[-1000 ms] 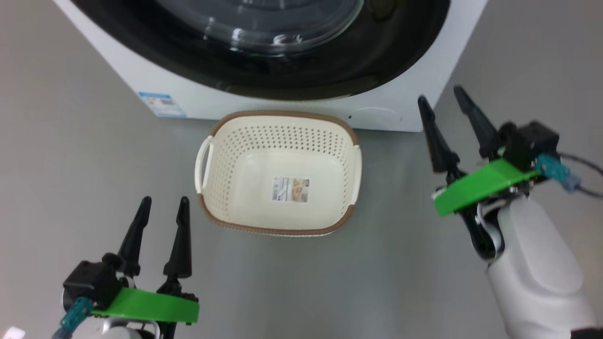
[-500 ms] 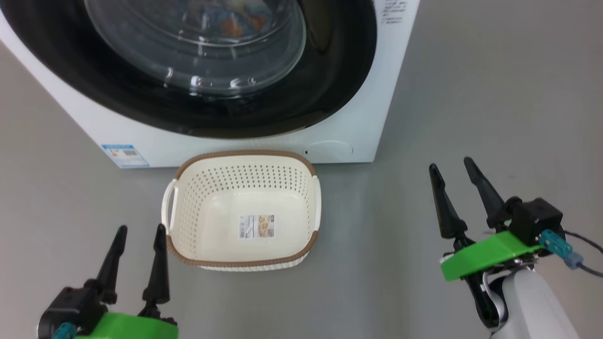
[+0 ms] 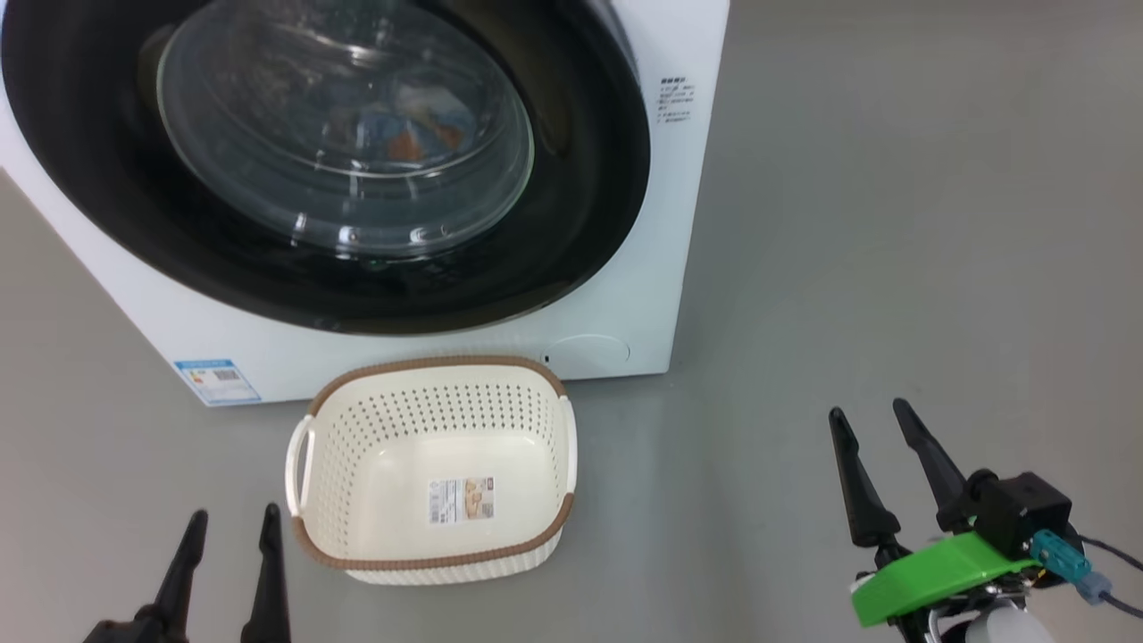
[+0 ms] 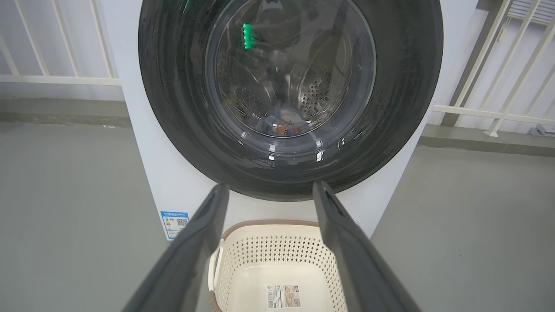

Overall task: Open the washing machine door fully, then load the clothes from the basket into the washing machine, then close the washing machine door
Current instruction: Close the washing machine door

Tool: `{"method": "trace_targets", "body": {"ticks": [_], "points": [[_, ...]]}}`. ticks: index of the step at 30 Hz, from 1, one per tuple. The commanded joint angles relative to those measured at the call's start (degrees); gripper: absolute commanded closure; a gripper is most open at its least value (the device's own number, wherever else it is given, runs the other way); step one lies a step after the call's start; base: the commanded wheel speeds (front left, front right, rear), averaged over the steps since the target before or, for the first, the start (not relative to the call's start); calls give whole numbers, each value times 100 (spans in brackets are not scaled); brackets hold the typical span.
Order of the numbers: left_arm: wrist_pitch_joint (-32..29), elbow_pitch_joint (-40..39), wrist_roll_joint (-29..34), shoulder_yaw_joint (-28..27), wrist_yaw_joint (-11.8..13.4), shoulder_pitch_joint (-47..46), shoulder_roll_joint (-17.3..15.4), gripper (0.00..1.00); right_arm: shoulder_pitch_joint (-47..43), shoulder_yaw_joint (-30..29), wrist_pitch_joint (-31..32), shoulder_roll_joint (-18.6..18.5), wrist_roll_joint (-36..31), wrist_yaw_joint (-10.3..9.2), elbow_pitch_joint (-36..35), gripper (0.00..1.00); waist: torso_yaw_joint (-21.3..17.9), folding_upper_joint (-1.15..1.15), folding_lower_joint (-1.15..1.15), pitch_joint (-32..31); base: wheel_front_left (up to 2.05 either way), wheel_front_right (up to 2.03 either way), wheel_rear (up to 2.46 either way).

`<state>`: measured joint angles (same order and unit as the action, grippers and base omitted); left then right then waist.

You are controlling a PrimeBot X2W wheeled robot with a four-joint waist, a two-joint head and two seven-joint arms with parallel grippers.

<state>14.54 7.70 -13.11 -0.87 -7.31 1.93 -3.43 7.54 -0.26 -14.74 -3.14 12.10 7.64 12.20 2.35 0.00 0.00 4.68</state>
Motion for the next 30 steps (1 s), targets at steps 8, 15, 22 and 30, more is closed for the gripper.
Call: {"method": "trace_targets", "body": {"ticks": [8, 15, 22, 30], "points": [[46, -170, 143, -357, -18, 193, -63, 0, -318, 122, -26, 25, -23, -15, -245, 0, -121, 0, 0, -357, 0, 0, 0], [46, -207, 177, -383, -18, 292, -52, 0, -420, 98, -26, 25, -32, -15, -306, 0, -91, 0, 0, -378, 0, 0, 0], [46, -212, 215, -389, -18, 291, -39, 0, -446, 117, -26, 25, -23, -15, -331, 0, -55, 0, 0, -375, 0, 0, 0], [-8, 6, 132, -106, 1, 383, 26, 100, -444, -27, 1, 24, 4, 0, -118, 100, -20, 0, 0, -336, 0, 0, 0]]}}
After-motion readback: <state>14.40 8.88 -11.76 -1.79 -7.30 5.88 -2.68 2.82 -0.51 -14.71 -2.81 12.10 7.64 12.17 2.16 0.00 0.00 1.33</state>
